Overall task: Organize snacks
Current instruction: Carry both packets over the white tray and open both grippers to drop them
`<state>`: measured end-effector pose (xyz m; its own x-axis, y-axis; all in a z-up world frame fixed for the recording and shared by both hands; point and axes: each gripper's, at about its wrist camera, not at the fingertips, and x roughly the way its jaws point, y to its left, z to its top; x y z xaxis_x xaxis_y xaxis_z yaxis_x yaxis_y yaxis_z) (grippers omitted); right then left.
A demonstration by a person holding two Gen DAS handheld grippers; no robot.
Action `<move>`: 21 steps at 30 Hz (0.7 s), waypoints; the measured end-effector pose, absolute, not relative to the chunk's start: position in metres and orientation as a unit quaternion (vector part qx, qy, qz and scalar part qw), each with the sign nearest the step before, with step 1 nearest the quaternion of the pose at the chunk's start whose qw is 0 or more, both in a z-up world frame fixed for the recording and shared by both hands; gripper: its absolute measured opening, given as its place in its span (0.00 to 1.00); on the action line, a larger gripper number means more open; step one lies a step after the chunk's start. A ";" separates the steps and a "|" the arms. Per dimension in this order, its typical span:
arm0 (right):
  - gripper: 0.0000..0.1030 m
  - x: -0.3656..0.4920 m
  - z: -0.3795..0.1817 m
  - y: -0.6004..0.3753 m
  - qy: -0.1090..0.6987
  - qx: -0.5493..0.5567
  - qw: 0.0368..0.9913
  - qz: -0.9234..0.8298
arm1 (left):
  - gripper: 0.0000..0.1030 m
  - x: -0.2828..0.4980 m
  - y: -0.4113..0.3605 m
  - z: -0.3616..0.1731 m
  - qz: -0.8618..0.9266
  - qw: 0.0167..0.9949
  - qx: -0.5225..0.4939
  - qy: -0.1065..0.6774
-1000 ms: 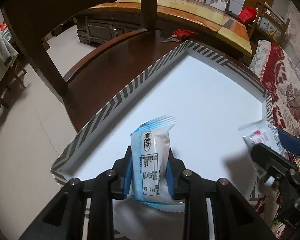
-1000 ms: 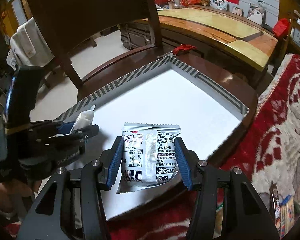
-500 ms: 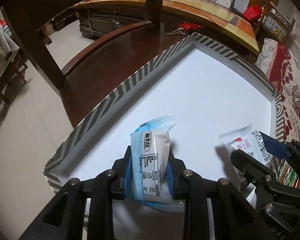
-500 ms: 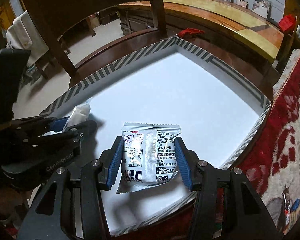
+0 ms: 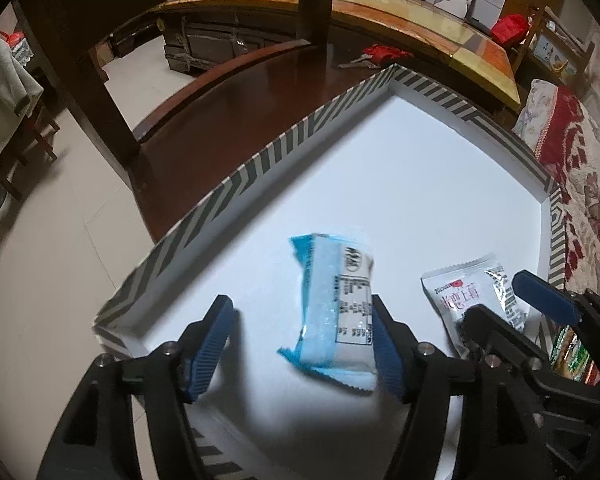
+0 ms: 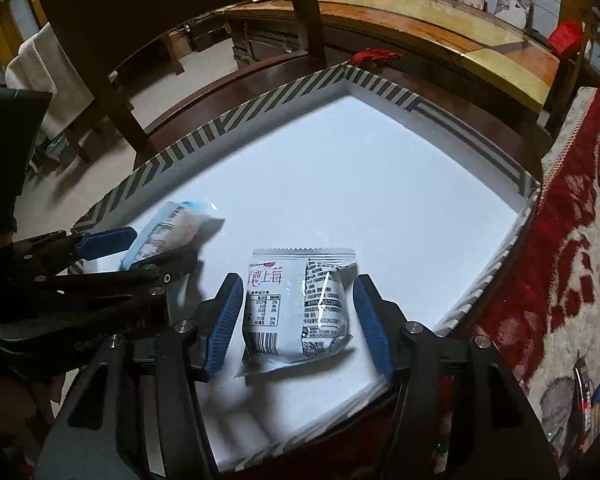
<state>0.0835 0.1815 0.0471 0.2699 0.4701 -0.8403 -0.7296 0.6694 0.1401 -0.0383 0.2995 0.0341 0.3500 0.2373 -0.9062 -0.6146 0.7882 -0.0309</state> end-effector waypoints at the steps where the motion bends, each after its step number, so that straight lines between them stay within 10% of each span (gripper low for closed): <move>1: 0.56 0.082 0.050 0.179 0.465 -0.134 0.787 0.383 | 0.68 -0.039 0.298 0.036 0.266 0.801 -0.185 0.502; 21: 0.56 0.047 0.111 0.030 0.424 -0.062 0.847 0.315 | 0.71 -0.037 0.218 0.086 0.200 0.846 -0.142 0.474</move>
<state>0.0474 0.0299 0.1106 0.4416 0.4811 -0.7573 -0.5860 0.7938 0.1626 -0.0373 0.2180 0.0862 0.4712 0.2032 -0.8583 -0.4729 0.8796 -0.0514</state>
